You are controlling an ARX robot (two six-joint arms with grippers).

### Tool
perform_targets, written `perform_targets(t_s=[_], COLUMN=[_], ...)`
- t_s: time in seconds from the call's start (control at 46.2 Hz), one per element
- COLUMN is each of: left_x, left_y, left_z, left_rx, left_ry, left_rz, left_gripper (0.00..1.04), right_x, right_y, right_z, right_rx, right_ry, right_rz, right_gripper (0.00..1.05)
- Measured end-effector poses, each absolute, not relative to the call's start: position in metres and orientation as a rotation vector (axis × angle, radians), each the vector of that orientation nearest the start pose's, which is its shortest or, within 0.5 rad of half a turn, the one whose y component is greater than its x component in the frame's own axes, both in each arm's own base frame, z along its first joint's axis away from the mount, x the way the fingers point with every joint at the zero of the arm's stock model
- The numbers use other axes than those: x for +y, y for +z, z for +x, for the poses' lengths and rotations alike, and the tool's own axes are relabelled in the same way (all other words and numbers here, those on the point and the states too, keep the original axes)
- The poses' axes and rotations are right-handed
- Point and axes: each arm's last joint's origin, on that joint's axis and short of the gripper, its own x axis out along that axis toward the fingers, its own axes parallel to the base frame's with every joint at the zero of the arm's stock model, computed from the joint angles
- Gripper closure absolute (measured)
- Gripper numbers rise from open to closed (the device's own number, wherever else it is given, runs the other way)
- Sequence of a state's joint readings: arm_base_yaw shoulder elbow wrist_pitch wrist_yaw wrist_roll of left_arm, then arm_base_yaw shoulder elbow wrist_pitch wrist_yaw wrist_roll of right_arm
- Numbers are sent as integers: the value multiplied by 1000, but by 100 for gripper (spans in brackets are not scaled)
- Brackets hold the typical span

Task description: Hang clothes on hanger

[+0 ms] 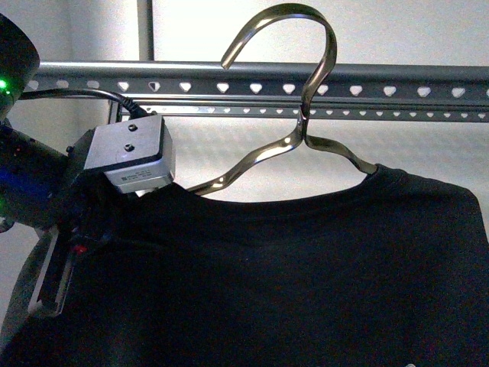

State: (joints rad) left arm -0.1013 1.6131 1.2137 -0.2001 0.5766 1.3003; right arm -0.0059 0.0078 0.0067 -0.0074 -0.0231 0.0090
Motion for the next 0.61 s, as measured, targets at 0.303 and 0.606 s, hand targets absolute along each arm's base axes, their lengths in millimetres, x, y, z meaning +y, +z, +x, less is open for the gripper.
perform_targets(t_s=[0.303,0.606], left_x=[-52,-51], left_y=[275,275], left_z=[353,353], left_rx=[81,83], left_ry=[-930,-927], left_rz=[1066,1066], left_gripper=[93,93], right_x=[-24,-42], right_y=[199,250], right_z=[122,199], right_rx=[169,81], right_ry=[543,650], right_rz=[48,-517], right_gripper=[7,7])
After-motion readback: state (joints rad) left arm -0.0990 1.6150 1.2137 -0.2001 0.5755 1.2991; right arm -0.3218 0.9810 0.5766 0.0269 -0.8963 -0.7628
